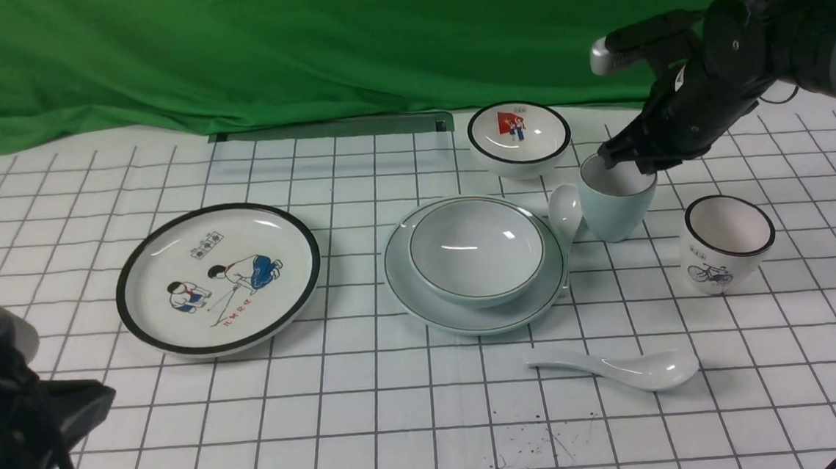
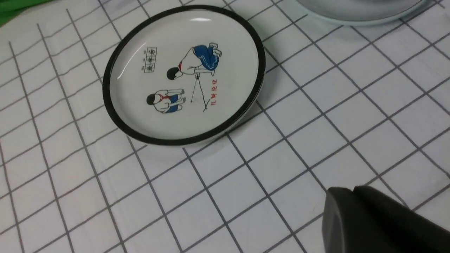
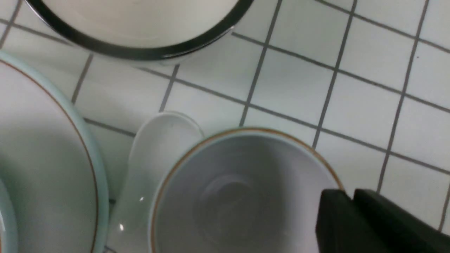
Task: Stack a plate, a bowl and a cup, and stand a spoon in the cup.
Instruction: Use the right arm to grab a blue teacup, then use the right arm to put the blue teacup into the blue rice bowl in the middle
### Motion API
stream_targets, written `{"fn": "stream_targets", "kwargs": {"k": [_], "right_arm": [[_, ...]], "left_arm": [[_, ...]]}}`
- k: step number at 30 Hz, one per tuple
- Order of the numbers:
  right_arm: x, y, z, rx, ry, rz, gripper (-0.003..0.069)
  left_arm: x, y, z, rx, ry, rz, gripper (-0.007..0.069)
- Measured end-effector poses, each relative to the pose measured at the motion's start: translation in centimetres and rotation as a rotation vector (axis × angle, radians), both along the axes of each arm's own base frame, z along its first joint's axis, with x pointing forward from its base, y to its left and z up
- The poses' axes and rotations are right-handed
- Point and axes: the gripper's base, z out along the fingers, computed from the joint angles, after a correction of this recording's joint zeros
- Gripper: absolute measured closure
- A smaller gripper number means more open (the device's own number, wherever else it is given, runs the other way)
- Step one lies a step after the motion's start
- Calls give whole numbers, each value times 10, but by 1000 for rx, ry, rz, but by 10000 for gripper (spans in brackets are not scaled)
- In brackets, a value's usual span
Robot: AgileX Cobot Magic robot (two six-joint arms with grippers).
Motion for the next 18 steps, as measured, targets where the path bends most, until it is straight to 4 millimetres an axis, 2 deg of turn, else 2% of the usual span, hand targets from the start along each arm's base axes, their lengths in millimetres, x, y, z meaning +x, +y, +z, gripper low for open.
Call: {"fn": "stream_targets", "kwargs": {"k": [3, 5, 6, 7, 8, 9, 10, 13, 15, 16, 17, 18], "right_arm": [[-7, -2, 20, -6, -19, 13, 604], [-17, -3, 52, 19, -86, 19, 604], [-18, -3, 55, 24, -92, 18, 604], [-27, 0, 76, 59, -132, 26, 604], [-34, 4, 87, 86, -149, 34, 604], [-35, 5, 90, 92, -152, 37, 604], [-46, 18, 103, 136, -161, 78, 604], [-55, 38, 106, 163, -147, 133, 604], [-63, 73, 95, 170, -114, 231, 604], [-64, 85, 88, 172, -100, 257, 604], [-64, 87, 87, 174, -99, 261, 604], [-63, 101, 73, 175, -79, 287, 604]], "left_arm": [[2, -1, 2, -21, -44, 0, 659], [3, -2, 3, -37, -69, 0, 659], [4, -2, 4, -38, -71, 0, 659], [4, -2, 5, -52, -82, 2, 659], [5, -3, 6, -62, -91, 4, 659], [5, -3, 6, -65, -93, 5, 659], [6, -3, 8, -86, -115, 11, 659], [6, -4, 10, -97, -130, 12, 659], [7, -4, 10, -106, -132, 14, 659], [7, -4, 10, -109, -132, 14, 659], [7, -4, 10, -111, -132, 14, 659], [6, -4, 10, -120, -128, 15, 659]]}}
